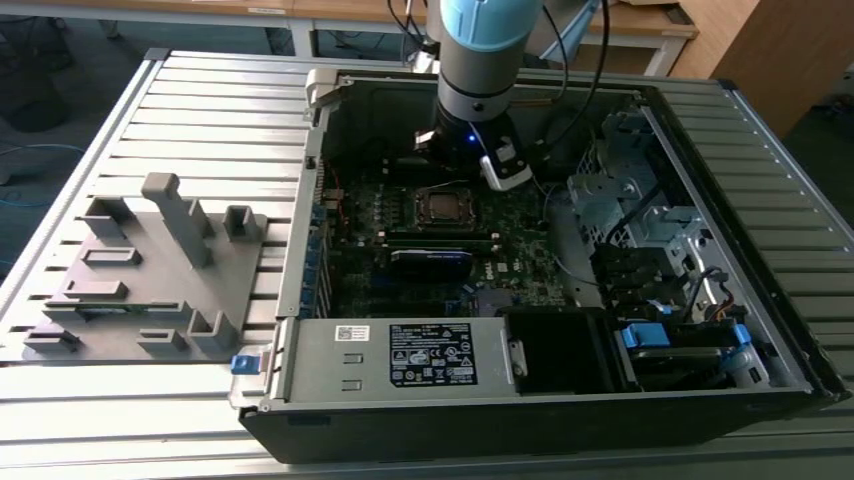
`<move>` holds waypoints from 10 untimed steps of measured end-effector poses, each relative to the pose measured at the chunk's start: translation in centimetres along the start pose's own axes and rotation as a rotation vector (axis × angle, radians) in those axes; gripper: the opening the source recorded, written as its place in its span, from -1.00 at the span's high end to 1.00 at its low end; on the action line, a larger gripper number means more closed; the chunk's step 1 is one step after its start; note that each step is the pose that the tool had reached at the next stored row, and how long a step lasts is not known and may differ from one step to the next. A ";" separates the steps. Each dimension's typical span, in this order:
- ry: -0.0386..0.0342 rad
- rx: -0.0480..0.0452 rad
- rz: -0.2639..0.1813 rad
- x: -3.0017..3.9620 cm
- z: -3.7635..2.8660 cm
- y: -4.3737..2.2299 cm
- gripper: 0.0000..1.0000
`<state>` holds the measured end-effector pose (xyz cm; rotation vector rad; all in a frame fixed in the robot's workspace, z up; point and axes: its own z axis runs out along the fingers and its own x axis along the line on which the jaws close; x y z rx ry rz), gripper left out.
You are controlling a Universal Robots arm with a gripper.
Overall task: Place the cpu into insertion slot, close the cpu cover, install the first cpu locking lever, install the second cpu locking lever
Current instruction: 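Install the first cpu locking lever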
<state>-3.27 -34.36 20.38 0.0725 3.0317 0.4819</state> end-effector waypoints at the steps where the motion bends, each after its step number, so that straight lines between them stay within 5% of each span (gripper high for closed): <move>1: -0.0004 0.0001 0.000 -0.01 -0.08 0.03 0.80; 10: -0.0013 0.0001 0.001 -0.07 -1.08 0.36 0.80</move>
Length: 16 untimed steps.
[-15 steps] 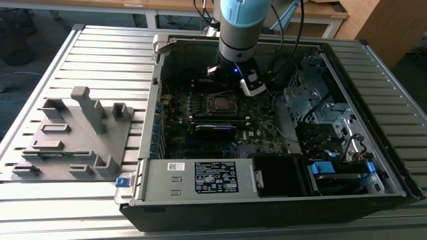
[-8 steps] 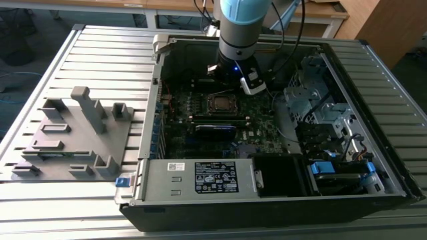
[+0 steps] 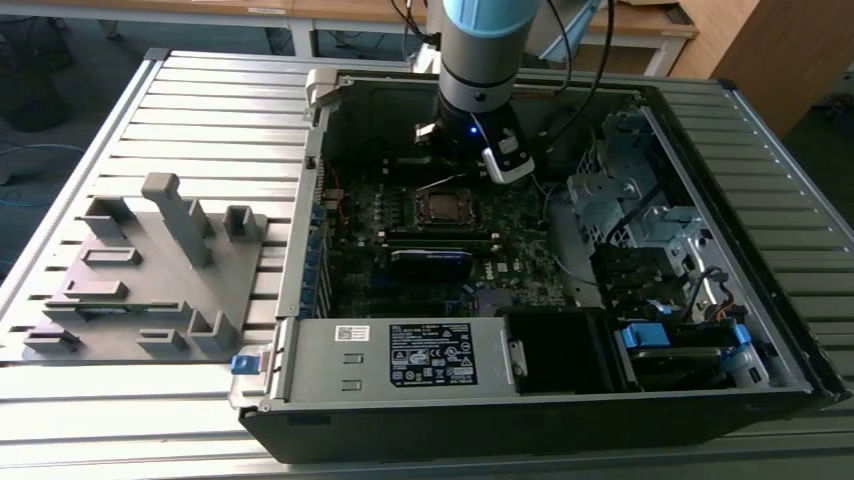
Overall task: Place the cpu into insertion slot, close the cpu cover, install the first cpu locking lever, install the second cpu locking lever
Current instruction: 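Install the first cpu locking lever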
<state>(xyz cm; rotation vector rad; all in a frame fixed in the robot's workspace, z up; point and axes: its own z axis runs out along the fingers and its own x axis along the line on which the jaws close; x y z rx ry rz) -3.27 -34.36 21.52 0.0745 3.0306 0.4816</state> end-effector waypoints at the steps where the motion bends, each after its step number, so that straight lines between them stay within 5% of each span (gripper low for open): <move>1: 0.0000 0.0000 0.000 -0.01 -0.15 0.05 0.80; 16: -0.0001 0.0000 0.000 -0.08 -1.16 0.38 0.80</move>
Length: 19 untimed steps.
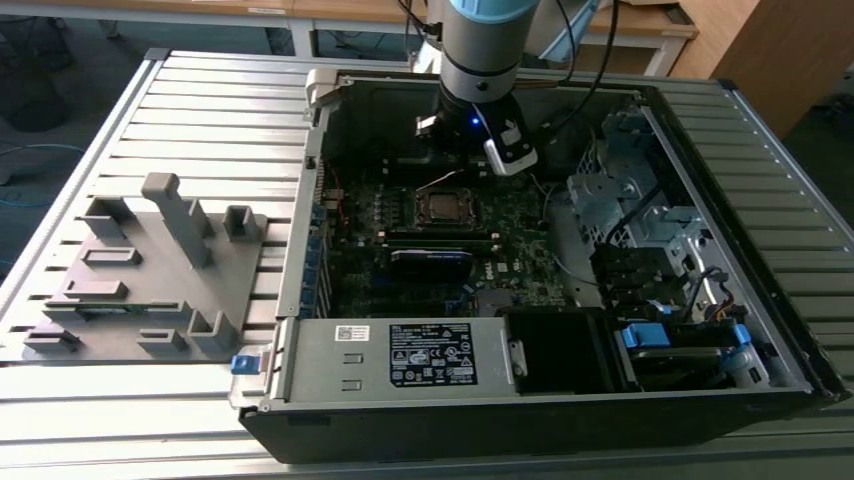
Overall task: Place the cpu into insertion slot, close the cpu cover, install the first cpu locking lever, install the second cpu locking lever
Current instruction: 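Install the first cpu locking lever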
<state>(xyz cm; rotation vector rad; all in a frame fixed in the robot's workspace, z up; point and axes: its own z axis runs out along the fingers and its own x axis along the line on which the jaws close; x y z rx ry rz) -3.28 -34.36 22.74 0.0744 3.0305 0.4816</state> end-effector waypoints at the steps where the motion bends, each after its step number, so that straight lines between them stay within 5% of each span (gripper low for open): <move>1: 0.0000 -0.0001 0.000 -0.01 -0.07 0.03 0.80; 19: -0.0064 0.0012 0.005 -0.05 -0.79 0.24 0.80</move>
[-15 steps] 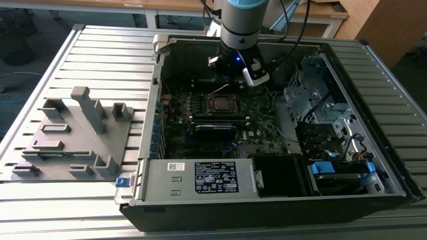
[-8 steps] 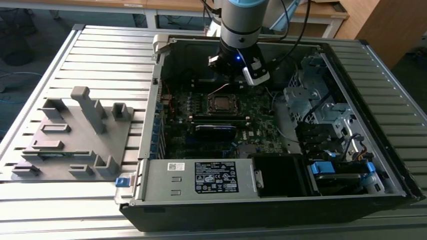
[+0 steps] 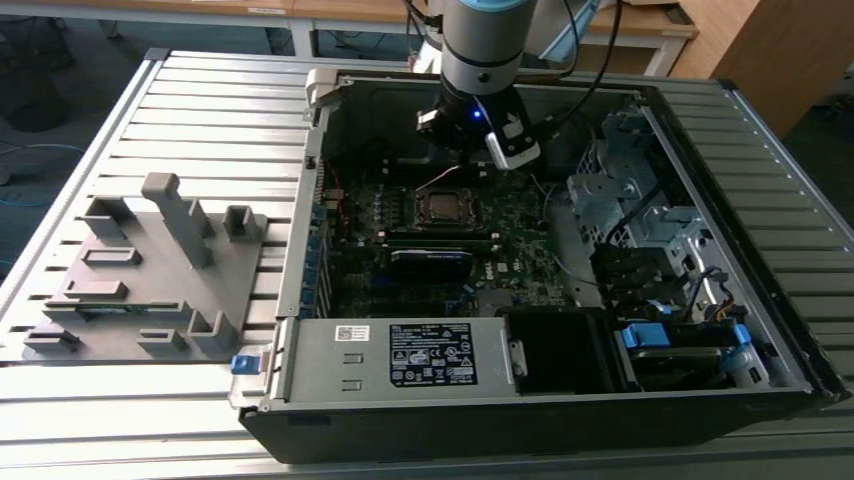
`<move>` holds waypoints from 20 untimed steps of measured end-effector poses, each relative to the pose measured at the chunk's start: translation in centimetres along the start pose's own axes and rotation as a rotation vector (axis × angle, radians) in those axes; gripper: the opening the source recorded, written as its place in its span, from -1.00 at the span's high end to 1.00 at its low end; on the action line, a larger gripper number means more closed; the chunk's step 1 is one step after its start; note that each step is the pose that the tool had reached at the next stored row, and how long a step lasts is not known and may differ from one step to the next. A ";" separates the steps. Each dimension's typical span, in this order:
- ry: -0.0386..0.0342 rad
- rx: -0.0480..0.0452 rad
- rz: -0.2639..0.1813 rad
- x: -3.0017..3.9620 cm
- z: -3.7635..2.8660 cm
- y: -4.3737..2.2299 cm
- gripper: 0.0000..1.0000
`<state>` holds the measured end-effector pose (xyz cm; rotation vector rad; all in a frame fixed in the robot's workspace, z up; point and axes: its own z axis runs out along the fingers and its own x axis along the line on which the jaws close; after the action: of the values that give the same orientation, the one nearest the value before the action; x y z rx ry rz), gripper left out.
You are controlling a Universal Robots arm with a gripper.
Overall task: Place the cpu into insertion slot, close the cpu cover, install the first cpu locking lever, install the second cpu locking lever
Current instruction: 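Install the first cpu locking lever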
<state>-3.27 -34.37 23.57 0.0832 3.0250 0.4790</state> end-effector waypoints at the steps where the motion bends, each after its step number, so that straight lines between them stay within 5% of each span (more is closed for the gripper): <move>1: -0.0004 -0.0001 0.000 0.00 0.00 0.00 0.80; 5: -0.0079 -0.0004 -0.002 0.10 -0.07 -0.17 0.80; 11: -0.0304 -0.0022 -0.010 1.01 -0.05 -0.48 0.80; 20: -0.0404 -0.0026 -0.013 1.75 1.06 -0.92 0.80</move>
<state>-4.96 -34.81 22.17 0.0719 2.9835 0.4742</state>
